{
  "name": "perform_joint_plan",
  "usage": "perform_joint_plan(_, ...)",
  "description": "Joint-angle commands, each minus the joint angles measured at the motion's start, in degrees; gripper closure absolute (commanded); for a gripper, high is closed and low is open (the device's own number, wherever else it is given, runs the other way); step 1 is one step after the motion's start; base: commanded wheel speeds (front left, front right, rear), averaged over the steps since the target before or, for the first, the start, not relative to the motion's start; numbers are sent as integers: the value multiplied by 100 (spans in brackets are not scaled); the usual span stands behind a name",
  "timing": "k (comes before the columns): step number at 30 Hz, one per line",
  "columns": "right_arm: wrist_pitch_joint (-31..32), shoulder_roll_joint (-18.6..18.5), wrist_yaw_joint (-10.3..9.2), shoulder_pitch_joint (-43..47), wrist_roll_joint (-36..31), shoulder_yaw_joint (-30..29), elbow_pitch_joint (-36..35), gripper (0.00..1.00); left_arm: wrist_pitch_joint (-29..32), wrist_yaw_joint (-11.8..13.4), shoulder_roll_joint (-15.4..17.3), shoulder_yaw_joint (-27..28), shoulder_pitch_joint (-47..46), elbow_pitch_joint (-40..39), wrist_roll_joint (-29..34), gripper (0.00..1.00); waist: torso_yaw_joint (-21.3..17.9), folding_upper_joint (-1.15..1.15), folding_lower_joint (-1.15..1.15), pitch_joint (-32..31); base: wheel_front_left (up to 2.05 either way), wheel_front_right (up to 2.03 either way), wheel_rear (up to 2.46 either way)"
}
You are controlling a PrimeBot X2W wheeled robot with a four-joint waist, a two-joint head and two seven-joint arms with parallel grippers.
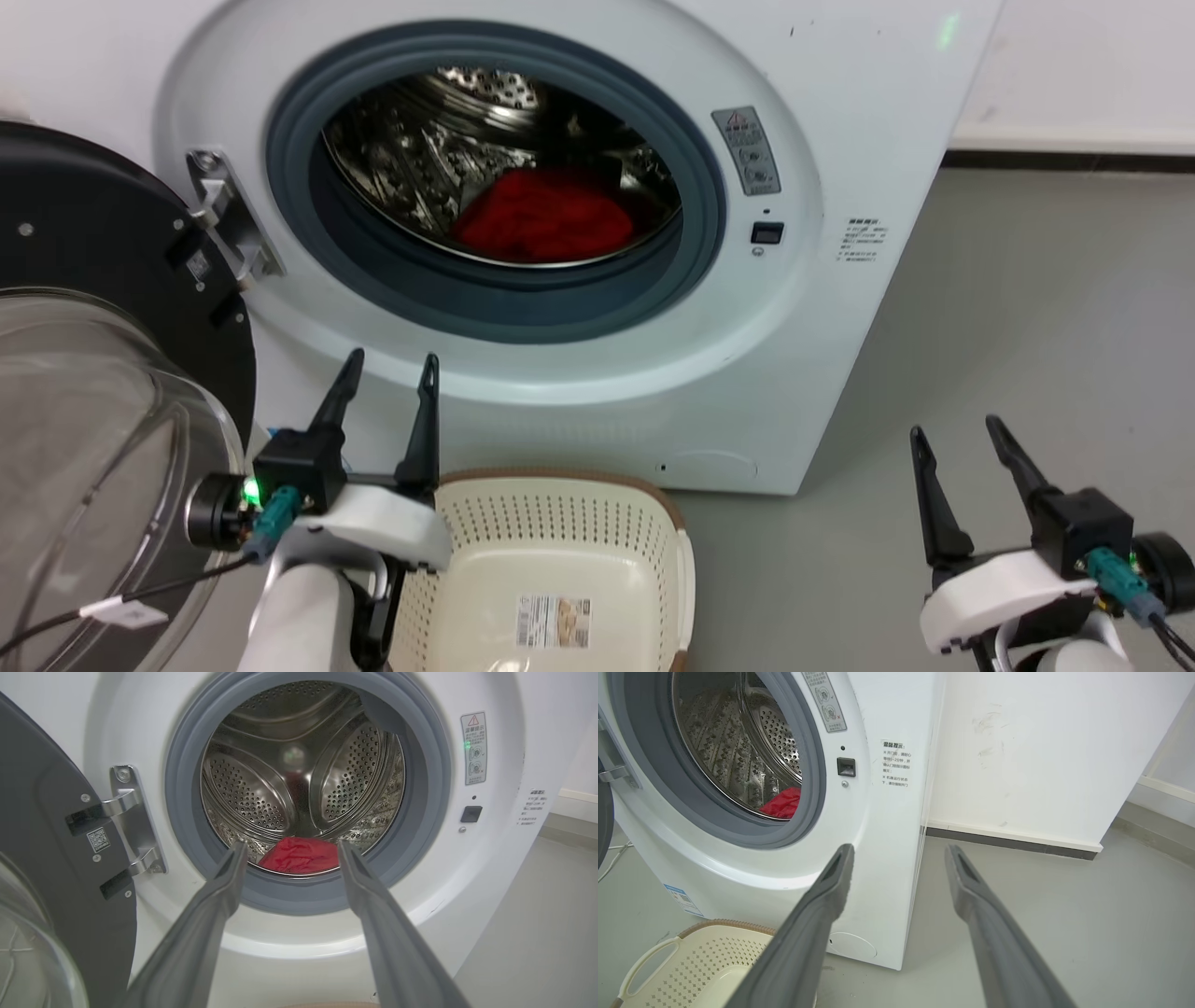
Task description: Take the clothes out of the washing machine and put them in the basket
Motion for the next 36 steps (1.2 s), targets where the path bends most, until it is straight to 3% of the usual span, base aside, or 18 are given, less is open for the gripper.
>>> perform_joint_plan(1, 4, -1, -2, -96, 3, 12, -62, 0, -27, 21, -2, 21, -117, -17, -22, 0, -11, 0, 0, 243, 0, 0, 0)
perform_joint_plan(10, 20, -1, -2, -693, -13, 91, -338, 0, -27, -4, 10, 156, -893, -52, -25, 0, -138, 0, 0, 1298, 0, 0, 0)
perform_joint_plan(20, -82, 0, -2, -1330, 43, 327, -542, 0, -26, -53, 272, 297, -2131, 204, -24, 0, -436, 0, 0, 2440, 0, 0, 0)
perform_joint_plan(36, -345, 4, -3, -1705, 462, 816, -696, 0, 52, -85, 998, 107, -4832, 2077, 18, 0, -1263, 0, 0, 3608, 0, 0, 0)
